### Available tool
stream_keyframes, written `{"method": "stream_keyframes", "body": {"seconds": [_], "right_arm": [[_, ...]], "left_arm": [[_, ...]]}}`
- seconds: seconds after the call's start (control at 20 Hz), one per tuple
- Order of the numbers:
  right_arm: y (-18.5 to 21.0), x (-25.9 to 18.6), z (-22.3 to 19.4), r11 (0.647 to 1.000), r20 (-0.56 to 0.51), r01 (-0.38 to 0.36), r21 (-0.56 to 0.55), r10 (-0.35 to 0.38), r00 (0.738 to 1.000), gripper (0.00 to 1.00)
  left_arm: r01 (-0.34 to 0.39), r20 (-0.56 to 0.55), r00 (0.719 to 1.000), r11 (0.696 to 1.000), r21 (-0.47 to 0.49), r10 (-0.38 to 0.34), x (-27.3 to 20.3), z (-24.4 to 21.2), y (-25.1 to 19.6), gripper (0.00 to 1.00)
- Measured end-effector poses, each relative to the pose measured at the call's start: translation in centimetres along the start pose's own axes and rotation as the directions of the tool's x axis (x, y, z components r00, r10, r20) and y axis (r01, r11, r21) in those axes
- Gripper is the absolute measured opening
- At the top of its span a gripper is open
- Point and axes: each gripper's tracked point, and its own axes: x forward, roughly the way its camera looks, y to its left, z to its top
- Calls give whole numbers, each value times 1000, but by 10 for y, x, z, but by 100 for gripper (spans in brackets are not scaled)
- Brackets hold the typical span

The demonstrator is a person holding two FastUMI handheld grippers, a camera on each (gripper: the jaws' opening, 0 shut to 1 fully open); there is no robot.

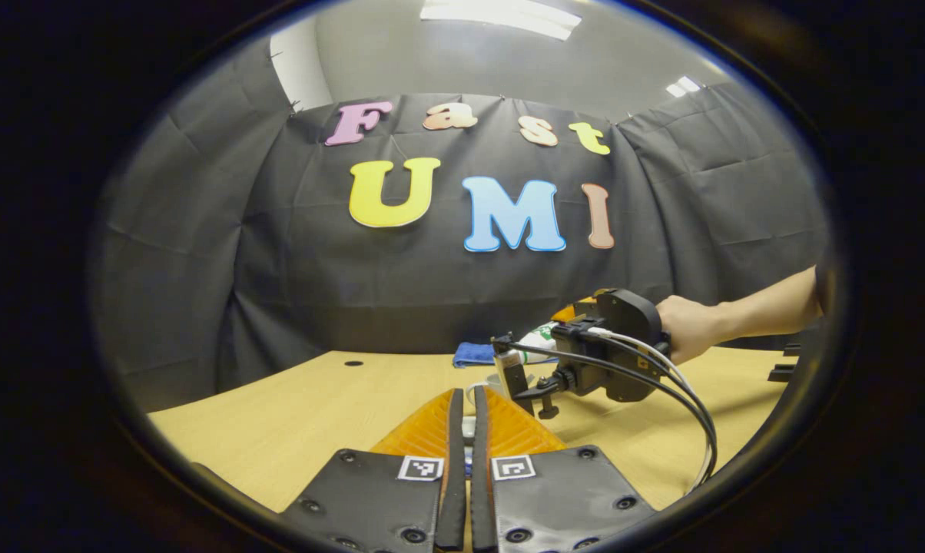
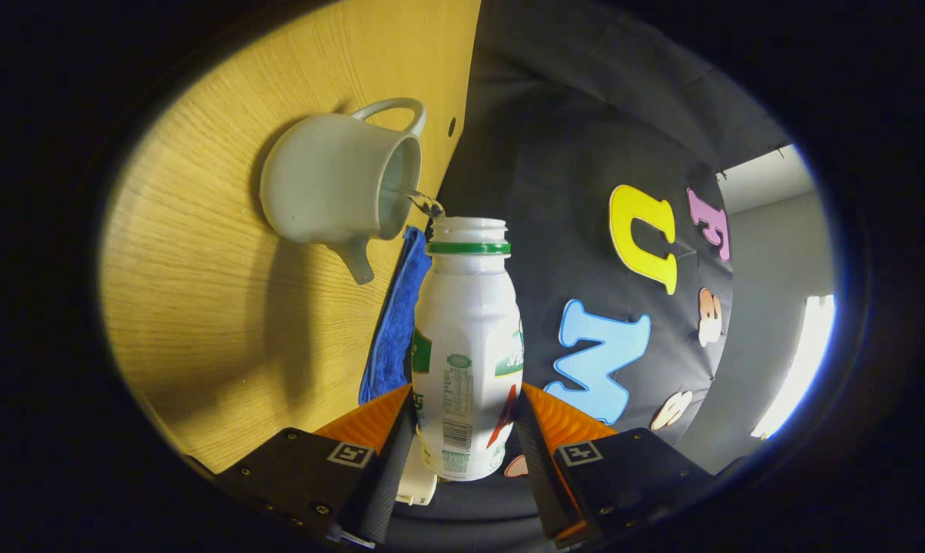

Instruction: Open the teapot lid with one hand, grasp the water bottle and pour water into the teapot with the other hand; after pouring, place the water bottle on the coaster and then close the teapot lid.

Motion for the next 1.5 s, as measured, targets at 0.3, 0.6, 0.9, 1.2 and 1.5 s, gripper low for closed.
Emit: {"method": "stream_keyframes", "body": {"seconds": [0.3, 0.6, 0.9, 1.2, 1.5], "right_arm": [[-7, 2, -1, 998, 11, 48, -38, -47, 999, 72], [-12, 3, -1, 994, 18, 72, -85, -71, 997, 72], [-16, 4, -1, 987, 27, 95, -131, -92, 995, 72], [-12, 6, 1, 982, 34, 104, -160, -100, 994, 72], [-7, 5, 2, 981, 35, 98, -168, -93, 995, 72]], "left_arm": [[17, -4, 1000, 1000, -6, -17, 1, -2, -5, 9], [21, -4, 1000, 1000, 3, -21, 0, -1, -6, 13], [19, -9, 1000, 1000, 10, -19, -1, -2, -6, 13], [19, -16, 1000, 1000, 13, -19, 0, -4, -5, 13], [22, -21, 1000, 1000, 14, -22, 1, -6, -6, 13]]}}
